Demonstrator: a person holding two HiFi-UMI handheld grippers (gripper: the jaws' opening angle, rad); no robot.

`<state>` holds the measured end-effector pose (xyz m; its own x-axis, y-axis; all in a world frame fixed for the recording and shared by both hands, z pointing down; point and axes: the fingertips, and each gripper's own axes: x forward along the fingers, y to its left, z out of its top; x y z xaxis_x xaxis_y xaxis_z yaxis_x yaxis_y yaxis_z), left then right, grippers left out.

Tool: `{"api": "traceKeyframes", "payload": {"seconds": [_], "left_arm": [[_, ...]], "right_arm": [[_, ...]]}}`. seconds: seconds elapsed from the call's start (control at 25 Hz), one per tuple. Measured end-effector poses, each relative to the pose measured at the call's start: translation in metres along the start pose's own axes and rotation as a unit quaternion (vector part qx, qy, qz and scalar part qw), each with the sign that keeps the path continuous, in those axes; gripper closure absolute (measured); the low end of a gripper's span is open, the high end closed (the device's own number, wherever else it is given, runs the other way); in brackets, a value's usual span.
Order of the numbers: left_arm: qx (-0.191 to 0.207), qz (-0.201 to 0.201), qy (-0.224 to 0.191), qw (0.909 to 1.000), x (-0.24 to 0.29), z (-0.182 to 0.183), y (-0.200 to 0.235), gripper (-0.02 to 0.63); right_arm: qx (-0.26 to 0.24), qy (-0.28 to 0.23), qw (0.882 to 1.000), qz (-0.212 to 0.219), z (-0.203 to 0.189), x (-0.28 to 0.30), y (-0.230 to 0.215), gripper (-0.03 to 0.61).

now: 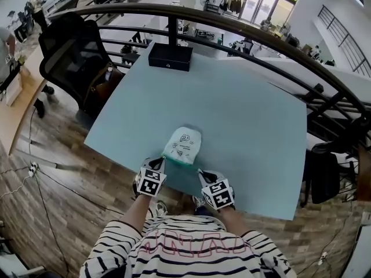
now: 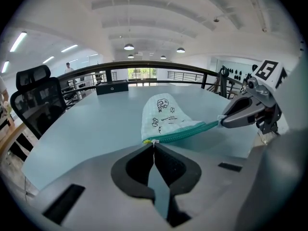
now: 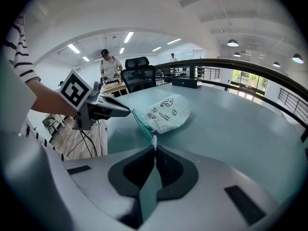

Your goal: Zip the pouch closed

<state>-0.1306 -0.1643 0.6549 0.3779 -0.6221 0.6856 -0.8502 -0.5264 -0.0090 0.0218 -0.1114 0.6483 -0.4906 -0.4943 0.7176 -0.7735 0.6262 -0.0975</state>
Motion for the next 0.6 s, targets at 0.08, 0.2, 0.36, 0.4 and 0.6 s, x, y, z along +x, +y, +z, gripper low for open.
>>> {"api": "traceKeyframes", "payload": {"seconds": [0.08,0.2,0.36,0.4,0.6], "left_arm": [[0.013,-0.003,0.002,0.9999,0.003,-0.001,-0.001,0.586],[0.023,-0.01,0.003,0.9997,0.005,-0.004,-0.001,0.586],[0.031,-0.02,0.006,0.9993,0.006,-0.006,0.0,0.586],[0.031,-0.022,0.006,0.9993,0.005,-0.006,0.001,0.586],[0.031,-0.034,0.016,0.9988,0.005,-0.015,0.002,0.586]], "right_arm": [[0.001,0.002,1.0,-0.001,-0.001,0.001,0.0,0.543],[0.013,0.003,1.0,-0.001,-0.003,0.003,0.0,0.543],[0.023,0.006,1.0,-0.013,-0.007,0.008,0.001,0.543],[0.026,0.008,1.0,-0.016,-0.008,0.008,0.001,0.543],[0.049,0.009,0.998,-0.034,-0.012,0.008,0.001,0.541]]}}
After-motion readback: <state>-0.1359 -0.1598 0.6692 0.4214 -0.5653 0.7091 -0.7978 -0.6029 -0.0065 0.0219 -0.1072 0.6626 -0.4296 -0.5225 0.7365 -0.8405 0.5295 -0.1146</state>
